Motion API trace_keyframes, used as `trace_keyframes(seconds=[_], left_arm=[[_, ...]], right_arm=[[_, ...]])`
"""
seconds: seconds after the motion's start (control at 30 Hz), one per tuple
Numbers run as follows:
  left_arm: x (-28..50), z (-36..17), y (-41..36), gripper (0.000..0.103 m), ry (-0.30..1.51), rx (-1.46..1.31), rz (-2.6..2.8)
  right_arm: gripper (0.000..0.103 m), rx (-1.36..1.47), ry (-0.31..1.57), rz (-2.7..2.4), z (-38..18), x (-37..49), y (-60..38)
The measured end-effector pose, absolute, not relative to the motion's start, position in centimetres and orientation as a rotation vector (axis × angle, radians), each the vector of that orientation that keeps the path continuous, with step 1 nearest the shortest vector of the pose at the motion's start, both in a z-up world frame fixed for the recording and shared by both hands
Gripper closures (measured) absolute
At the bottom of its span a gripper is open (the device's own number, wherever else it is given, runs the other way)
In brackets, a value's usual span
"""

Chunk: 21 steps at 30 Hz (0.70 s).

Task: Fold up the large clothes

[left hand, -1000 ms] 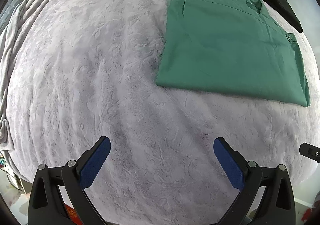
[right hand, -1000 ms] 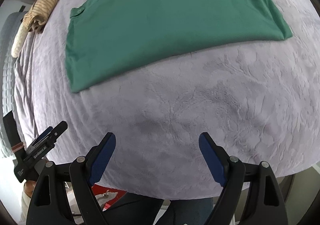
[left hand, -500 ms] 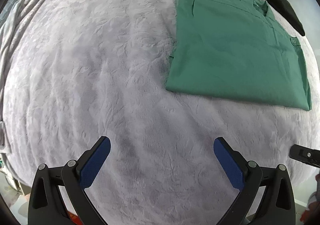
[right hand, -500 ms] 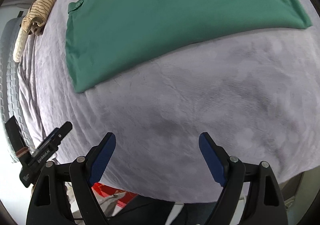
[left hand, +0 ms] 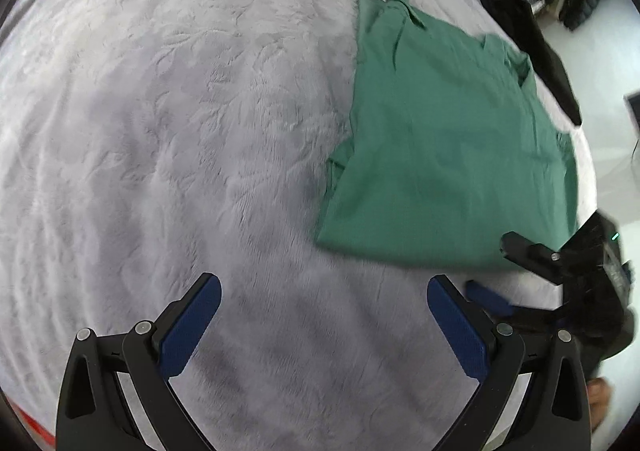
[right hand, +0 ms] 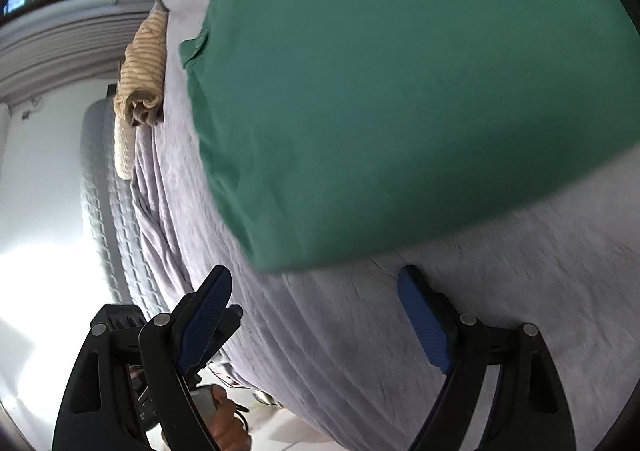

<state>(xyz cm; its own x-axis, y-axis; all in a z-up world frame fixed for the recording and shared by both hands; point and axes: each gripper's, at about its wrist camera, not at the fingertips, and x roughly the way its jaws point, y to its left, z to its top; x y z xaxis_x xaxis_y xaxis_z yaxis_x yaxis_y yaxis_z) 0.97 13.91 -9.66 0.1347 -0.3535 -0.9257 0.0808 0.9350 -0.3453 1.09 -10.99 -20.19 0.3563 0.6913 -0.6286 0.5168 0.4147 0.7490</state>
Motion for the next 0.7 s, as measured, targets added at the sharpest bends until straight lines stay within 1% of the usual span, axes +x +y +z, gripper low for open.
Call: trace_keyframes(seconds=[0.13, 0.2, 0.23, 0.27, 0.3, 0.33, 0.43, 0.57, 0.7], left_arm=[[1.9, -10.6, 14.3, 0.0, 1.394, -0.325, -0.358], [2.3, -11.0, 14.2, 0.0, 1.396, -0.378, -0.382], [2.5, -11.2, 14.1, 0.0, 1.398, -0.409, -0.393], [2.9, -11.5, 14.1, 0.0, 1.402, -0.448, -0.401], [3.3, -11.7, 14.1, 0.0, 1.404, -0.485, -0.407], [3.8, -11.8, 14.3, 0.0, 1.405, -0.532, -0.418], [5.6, -11.9, 14.0, 0.0, 1.403, -0.607, -0.468], [9.3, -12.1, 11.4, 0.0, 1.399, -0.633, -0.595], [11.9, -13.2, 7.9, 0.0, 1.455, -0.638, -0.73]], right_arm=[[0.015, 1.32, 1.16, 0.164, -20.4, 1.9, -11.8], [0.016, 1.386, 1.13, 0.154, -20.9, 2.2, -12.0], [0.03, 1.433, 1.111, 0.167, -21.2, 2.4, -12.2], [0.071, 1.432, 1.123, 0.159, -21.3, 2.7, -12.2], [0.091, 1.415, 1.144, 0.154, -21.3, 2.8, -12.3], [0.096, 1.416, 1.134, 0.176, -21.0, 2.8, -12.5], [0.097, 1.398, 1.091, 0.241, -19.0, 3.3, -13.1], [0.096, 1.35, 1.044, 0.297, -15.9, 4.2, -13.7], [0.097, 1.311, 1.053, 0.318, -15.0, 4.4, -13.8]])
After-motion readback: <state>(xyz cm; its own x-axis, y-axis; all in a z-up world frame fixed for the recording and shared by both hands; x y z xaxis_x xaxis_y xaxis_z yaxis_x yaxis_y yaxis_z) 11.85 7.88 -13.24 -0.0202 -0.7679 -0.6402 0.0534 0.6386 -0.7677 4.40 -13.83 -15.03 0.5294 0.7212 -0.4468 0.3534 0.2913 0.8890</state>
